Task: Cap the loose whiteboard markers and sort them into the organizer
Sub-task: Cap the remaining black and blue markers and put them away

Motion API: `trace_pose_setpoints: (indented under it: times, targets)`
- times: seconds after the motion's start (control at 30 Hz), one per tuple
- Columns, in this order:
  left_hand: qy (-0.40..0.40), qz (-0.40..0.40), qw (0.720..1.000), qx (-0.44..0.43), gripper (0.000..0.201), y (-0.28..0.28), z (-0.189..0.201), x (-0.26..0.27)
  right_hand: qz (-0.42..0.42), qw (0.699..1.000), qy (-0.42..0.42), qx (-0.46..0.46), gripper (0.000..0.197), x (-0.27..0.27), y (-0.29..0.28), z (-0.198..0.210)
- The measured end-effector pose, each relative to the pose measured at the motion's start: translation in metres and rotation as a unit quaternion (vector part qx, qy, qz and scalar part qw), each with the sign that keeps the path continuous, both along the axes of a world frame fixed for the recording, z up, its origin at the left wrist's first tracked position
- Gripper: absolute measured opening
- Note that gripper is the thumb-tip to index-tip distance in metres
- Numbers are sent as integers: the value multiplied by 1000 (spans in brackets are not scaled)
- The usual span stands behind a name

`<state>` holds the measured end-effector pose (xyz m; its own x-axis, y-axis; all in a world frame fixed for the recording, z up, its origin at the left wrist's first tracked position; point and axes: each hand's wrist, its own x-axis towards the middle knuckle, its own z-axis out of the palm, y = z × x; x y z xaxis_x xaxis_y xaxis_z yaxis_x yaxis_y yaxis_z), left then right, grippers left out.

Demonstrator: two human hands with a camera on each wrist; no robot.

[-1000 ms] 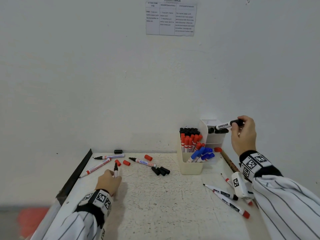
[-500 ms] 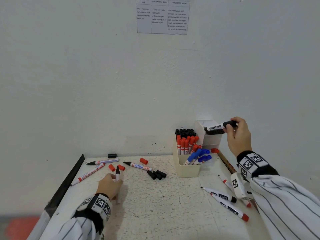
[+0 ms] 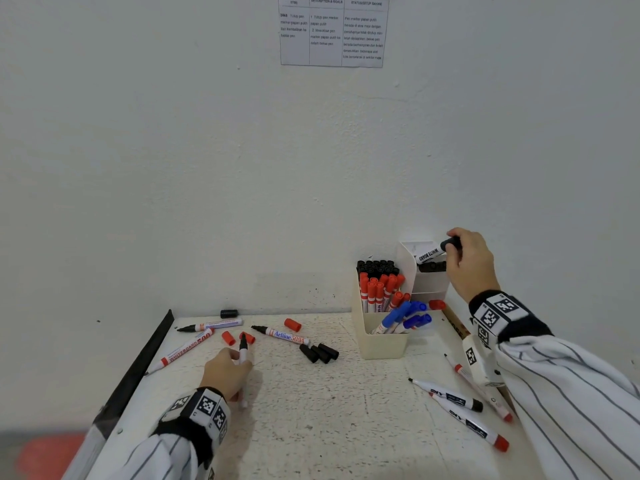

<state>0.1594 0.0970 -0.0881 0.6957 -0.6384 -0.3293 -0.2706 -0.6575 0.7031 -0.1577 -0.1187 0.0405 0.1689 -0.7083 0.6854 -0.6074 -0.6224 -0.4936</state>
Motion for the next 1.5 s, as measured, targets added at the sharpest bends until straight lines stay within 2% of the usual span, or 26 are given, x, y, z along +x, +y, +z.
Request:
trace_pose_setpoints:
  times: [0.17,0.37,0.57,0.73,0.87,1.03,1.27,1.4,1.5]
  targets:
    - [1,-12,1000,-5,36,-1,2,-1,10,999,-16,50,28,4,-4,-1]
    - [5,-13,1000,-3,36,1,0,3,6,997,-68,-33,26,-4,-7,2]
    - [7,-16,1000,-4,35,-3,-1,0,6,998,-31,-63,25,-17,-9,6]
    - [0,-11,1000,-6,35,-5,-3,-4,1,996,-75,-55,23,-23,-11,2]
    - [-6,-7,1000,-4,35,-5,-3,-6,3,998,-35,-43,24,-20,-5,0]
    - [1,-8,1000,-11,33,-3,-3,-6,13,999,-23,-31,21,-14,-3,-6]
    - [2,-3,1000,-9,30,2,-3,-4,10,995,1,103,28,1,-7,-9]
    - [7,-14,1000,-12,31,2,-2,-6,7,993,76,95,22,9,-15,-17]
    - [4,-18,1000,-16,30,3,-3,-6,3,994,61,89,16,16,-17,-21]
